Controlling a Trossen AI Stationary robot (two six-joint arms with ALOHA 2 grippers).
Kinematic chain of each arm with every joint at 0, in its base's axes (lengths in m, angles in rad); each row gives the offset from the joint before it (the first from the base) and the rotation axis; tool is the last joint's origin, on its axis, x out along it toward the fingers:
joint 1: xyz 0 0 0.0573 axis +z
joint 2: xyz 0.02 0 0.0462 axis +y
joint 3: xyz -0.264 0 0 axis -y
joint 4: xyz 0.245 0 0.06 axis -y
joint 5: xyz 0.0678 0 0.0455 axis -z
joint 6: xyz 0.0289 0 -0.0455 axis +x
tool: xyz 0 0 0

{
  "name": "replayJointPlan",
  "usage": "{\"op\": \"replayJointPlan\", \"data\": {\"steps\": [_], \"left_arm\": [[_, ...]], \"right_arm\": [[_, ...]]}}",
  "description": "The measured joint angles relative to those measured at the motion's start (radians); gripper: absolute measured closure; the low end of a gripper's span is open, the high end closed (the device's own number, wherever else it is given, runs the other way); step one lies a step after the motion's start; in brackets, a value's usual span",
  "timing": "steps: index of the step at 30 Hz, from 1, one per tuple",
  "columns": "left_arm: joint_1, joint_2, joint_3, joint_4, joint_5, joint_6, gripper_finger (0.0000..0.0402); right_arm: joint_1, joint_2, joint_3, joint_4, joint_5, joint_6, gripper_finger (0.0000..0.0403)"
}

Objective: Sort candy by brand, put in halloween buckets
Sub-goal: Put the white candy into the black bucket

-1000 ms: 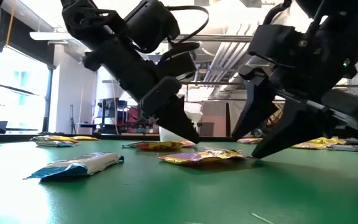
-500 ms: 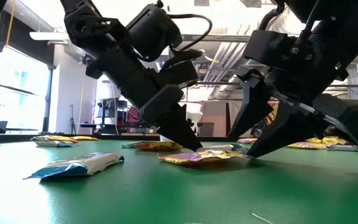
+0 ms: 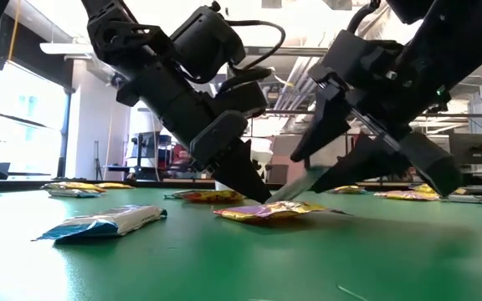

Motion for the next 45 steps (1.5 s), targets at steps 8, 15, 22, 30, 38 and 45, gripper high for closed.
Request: {"op": "replayJointPlan", "data": {"steps": [8,15,22,30,38,45], "left_arm": [[0.012,0.002,-0.002,0.016,0.033,-0.025,0.0397],[0.012,0.003,-0.002,0.022,0.035,-0.035,0.0397],[0.011,0.003,-0.002,0.025,0.035,-0.044,0.0397],[0.011,0.004,-0.003,0.037,0.036,-0.044,0.0397],[0.011,0.004,-0.003,0.045,0.035,-0.069,0.0396],[0.008,-0.039,-0.006,-0.004,0.039,-0.019,0.0362]], "right_arm": [[0.000,0.000,0.000,0.032,0.002,-0.061,0.0215],[-0.002,0.000,0.000,0.040,0.000,-0.079,0.0296],[-0.003,0.000,0.000,0.041,-0.001,-0.077,0.0323],[-0.003,0.000,0.000,0.039,-0.007,-0.060,0.0358],[-0.003,0.000,0.000,0.033,-0.010,-0.061,0.0385],[-0.002,-0.008,0.000,0.031,0.004,-0.060,0.0387]]}}
